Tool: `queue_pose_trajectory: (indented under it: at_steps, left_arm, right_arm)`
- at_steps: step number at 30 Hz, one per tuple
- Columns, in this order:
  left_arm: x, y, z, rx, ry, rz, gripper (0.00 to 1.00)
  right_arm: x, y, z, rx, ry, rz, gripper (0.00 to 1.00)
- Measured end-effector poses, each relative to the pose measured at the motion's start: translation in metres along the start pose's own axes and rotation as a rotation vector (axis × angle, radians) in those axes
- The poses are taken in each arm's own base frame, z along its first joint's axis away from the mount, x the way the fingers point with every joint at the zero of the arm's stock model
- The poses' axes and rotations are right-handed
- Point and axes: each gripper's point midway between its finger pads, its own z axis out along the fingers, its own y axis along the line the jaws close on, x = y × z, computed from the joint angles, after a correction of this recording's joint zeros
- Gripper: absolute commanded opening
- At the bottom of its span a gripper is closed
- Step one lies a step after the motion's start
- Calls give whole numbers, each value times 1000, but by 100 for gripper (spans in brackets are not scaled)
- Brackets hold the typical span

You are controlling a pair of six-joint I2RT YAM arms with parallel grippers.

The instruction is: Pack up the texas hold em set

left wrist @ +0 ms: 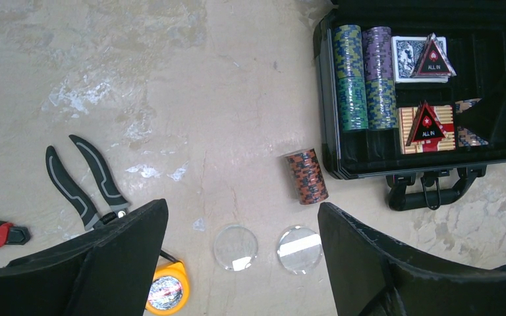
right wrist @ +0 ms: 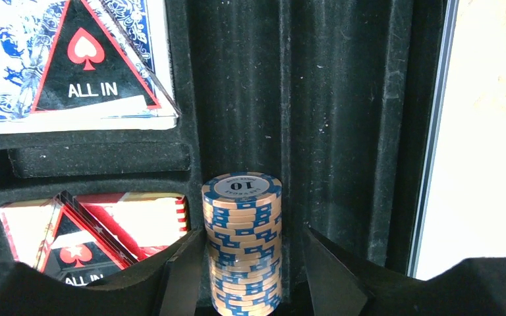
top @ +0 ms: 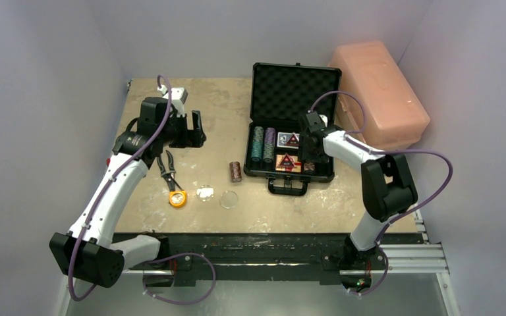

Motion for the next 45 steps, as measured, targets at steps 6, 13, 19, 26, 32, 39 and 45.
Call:
queue_pose_trajectory:
  at_steps: [6,13,19,26,32,39,45]
  left_arm:
    - [0,0,0,0,-1,5,84]
    - [0,0,0,0,-1,5,84]
    - [0,1,-1,-2,-3,9,87]
    - [2,4,-7,-15,-24,25,100]
    - [1,5,-16,-14,-74,9,100]
    - [13,7,1,-35,-5,-61,96]
    - [33,2,12,-38,82,-127,89]
  right_arm:
    - [4,0,-3,-10,20,-5,64]
    - [4,-3,-17,-18,15,-4,68]
    - [-8,-5,-38,-44,-34,10,81]
    - [-18,-1,-58,-92,-81,20,96]
    - [-24,11,-80,-163,-132,16,99]
    - [-20,29,-100,-258,-172,3,99]
    - [-12,35,-104,-289,-174,-5,99]
